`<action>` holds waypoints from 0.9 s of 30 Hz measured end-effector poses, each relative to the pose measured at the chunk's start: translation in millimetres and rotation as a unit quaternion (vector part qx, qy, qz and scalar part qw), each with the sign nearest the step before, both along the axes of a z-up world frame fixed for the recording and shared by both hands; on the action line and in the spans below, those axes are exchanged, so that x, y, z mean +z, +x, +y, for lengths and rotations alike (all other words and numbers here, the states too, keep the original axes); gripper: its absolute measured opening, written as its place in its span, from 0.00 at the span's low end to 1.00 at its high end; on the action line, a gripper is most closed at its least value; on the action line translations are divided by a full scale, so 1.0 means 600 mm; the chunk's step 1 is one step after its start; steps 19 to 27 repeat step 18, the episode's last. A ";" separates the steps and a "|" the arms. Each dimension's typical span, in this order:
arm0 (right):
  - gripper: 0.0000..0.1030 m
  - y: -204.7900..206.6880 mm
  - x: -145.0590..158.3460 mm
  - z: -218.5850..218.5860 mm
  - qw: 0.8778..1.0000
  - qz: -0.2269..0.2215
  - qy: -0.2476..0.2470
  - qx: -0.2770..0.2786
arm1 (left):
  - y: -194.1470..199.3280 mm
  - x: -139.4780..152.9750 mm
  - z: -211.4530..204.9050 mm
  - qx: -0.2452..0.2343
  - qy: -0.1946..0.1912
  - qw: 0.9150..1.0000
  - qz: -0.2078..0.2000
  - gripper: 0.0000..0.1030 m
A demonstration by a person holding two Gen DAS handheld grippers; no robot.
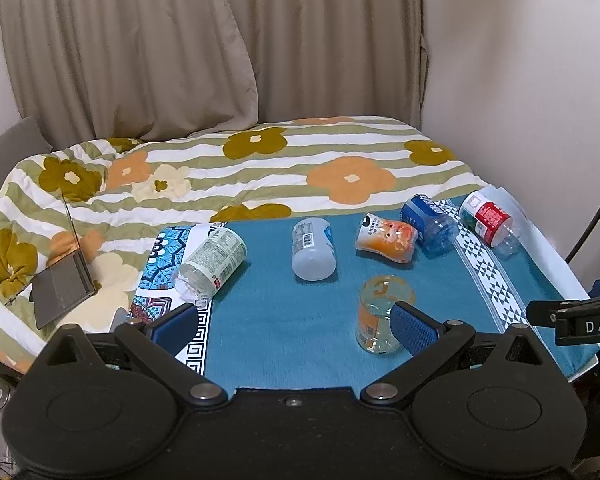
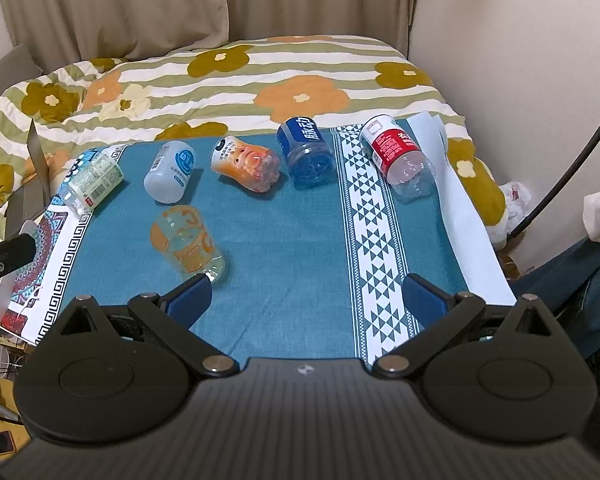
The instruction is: Flip cup upright
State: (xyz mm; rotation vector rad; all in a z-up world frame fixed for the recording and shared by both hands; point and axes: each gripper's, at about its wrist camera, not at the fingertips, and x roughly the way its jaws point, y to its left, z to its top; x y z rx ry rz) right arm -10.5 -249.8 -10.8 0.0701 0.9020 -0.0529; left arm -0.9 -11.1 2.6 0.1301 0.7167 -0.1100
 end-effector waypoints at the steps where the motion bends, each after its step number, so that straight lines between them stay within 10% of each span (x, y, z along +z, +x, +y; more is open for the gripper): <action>1: 1.00 0.000 0.000 0.001 1.000 0.000 0.000 0.001 | 0.000 0.000 0.001 0.001 0.000 1.000 -0.001 1.00; 27: 1.00 0.004 0.005 -0.005 1.000 0.000 0.000 0.000 | -0.004 0.002 -0.007 0.011 0.014 1.000 -0.024 1.00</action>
